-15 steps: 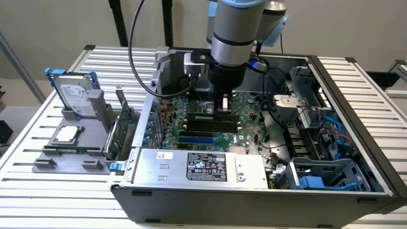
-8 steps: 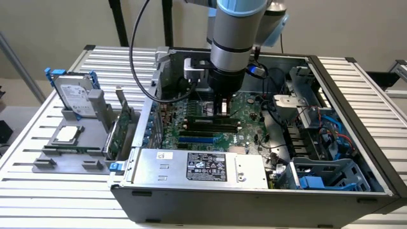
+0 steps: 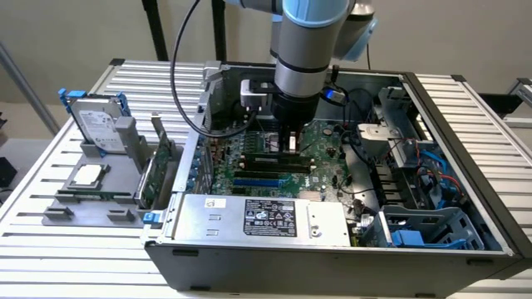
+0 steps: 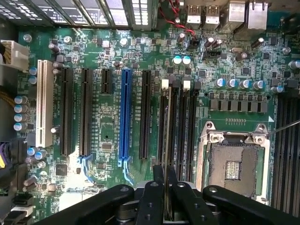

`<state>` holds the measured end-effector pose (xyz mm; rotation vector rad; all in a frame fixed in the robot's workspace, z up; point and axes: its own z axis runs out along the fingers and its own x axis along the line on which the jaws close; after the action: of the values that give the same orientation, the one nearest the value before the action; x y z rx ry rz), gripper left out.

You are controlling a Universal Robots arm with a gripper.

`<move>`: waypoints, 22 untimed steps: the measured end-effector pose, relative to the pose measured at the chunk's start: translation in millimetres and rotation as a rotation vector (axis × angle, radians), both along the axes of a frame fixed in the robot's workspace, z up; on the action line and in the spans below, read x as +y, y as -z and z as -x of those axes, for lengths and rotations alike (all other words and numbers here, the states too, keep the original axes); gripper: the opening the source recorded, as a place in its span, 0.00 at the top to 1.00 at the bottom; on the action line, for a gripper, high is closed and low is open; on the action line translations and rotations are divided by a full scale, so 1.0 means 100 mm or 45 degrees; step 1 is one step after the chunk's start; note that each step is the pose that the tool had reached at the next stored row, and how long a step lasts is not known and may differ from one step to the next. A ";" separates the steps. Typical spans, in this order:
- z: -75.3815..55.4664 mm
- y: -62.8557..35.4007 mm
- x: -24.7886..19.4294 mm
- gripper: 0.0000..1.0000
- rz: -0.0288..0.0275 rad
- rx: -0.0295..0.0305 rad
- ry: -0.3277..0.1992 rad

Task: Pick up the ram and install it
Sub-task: 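Insert the ram into the slot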

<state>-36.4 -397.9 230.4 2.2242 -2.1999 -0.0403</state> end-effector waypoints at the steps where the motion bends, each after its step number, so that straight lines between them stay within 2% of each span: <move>1: 0.00 0.004 0.000 1.00 0.0011 -0.0003 0.000; 7: 0.00 0.026 0.000 1.00 0.0177 -0.0020 0.000; 9: 0.00 0.030 0.001 1.00 0.0213 -0.0020 0.000; 22: -0.01 0.050 0.012 1.00 0.0240 -0.0022 0.000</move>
<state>-35.2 -396.7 225.4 2.2156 -2.1916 -0.0176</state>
